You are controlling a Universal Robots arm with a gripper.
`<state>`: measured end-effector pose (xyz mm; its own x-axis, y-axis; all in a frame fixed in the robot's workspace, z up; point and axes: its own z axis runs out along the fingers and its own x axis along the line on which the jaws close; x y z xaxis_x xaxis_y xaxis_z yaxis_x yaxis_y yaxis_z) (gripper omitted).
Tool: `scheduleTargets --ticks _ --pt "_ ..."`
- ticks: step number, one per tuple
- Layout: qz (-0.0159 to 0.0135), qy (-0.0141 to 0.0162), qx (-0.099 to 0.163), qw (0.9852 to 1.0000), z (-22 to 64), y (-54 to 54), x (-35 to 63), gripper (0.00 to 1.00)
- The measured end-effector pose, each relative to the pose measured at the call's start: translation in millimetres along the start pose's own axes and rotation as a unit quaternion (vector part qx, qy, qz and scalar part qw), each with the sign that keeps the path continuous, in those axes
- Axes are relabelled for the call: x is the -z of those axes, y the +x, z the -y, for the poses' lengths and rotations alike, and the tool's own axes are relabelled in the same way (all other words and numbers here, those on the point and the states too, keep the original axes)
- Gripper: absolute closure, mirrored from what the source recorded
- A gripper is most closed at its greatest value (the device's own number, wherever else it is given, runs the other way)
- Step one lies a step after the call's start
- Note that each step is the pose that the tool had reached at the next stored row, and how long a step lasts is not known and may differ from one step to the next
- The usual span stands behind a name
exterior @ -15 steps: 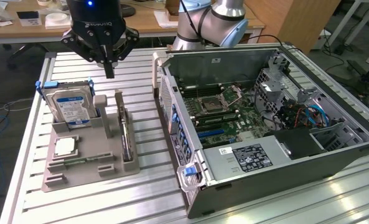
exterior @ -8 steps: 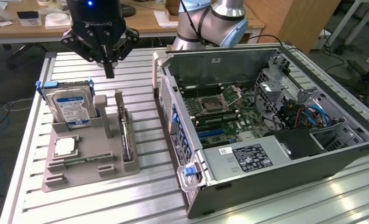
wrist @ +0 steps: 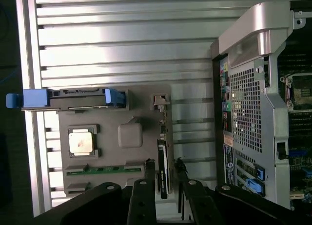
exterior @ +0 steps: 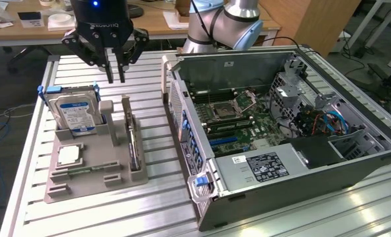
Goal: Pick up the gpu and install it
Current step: 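Pick up the gpu and move the gpu toward the slot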
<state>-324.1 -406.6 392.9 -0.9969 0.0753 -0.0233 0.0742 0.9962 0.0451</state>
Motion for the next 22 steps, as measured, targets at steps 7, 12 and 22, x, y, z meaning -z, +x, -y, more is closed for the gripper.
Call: scheduleTargets --ticks 7,12,22 --pt "-0.0006 0.0000 0.002 1.0000 0.0 0.1 -0.9 0.47" --pt "-0.0034 -0.0007 0.035 0.9994 0.5 0.1 -6.8 0.41" --pt "-0.0051 0.0026 0.037 0.9993 19.7 -1.6 -17.5 0.41"
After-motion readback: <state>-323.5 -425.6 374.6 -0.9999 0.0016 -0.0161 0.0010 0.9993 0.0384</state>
